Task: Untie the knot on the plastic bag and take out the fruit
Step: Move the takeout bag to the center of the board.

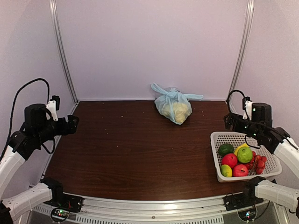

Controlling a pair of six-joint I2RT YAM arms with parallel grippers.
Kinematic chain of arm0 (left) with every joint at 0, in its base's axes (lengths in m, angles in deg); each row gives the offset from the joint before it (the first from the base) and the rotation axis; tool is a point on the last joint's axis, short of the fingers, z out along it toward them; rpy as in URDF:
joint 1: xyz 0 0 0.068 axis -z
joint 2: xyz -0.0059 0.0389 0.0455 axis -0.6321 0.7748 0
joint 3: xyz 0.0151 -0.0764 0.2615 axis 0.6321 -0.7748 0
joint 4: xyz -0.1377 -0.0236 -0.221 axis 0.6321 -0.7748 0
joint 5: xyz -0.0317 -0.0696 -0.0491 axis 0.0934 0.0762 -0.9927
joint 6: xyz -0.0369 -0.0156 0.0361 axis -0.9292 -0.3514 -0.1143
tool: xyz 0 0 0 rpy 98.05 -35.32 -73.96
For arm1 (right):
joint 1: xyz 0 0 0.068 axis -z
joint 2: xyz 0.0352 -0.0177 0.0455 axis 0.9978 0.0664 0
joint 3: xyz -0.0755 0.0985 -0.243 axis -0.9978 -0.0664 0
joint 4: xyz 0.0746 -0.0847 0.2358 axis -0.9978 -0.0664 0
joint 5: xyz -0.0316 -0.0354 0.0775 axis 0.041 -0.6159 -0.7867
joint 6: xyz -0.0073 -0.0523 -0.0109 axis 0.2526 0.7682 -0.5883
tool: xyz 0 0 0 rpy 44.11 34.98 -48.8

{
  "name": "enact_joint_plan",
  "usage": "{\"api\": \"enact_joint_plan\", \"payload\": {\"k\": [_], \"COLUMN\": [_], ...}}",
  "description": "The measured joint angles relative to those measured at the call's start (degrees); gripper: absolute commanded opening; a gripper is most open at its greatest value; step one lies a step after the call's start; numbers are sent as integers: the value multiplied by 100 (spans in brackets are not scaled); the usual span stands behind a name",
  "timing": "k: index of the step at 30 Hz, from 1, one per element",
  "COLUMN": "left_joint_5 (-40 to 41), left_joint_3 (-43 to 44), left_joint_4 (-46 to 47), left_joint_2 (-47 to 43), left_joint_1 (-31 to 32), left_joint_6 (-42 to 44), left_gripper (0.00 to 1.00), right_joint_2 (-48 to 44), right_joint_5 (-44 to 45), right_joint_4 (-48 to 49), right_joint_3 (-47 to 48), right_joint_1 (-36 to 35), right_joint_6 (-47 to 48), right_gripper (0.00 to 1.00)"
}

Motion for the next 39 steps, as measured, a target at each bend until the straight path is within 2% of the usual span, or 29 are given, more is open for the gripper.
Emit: {"api": "enact_joint_plan", "payload": {"k": [8,14,20,26,30,39], "left_joint_5": [184,404,527,540,603,706], "left_joint_3": [0,0,0,-2,-2,-2], "left_joint_4": [-24,-96,-144,-175,-175,-173], "left_joint_2": [13,-42,-92,-179,-243,-251], "left_joint_1": [0,0,0,0,0,0], "left_joint_6": [20,48,50,55,57,59], "left_gripper": [98,97,97,97,98,97], "right_joint_2": [-74,144,986,1917,2424,4227], "right_joint_5": [136,-422,-761,-824,-909,-966], "right_joint_4": [109,313,232,205,315,256], "right_joint_3": [0,28,369,1137,1508,2621], "right_joint_1": [4,2,-291,-745,-817,-817], "right_joint_6": [-79,-155,-109,17,131,437], "right_gripper": [99,99,99,97,91,80]}}
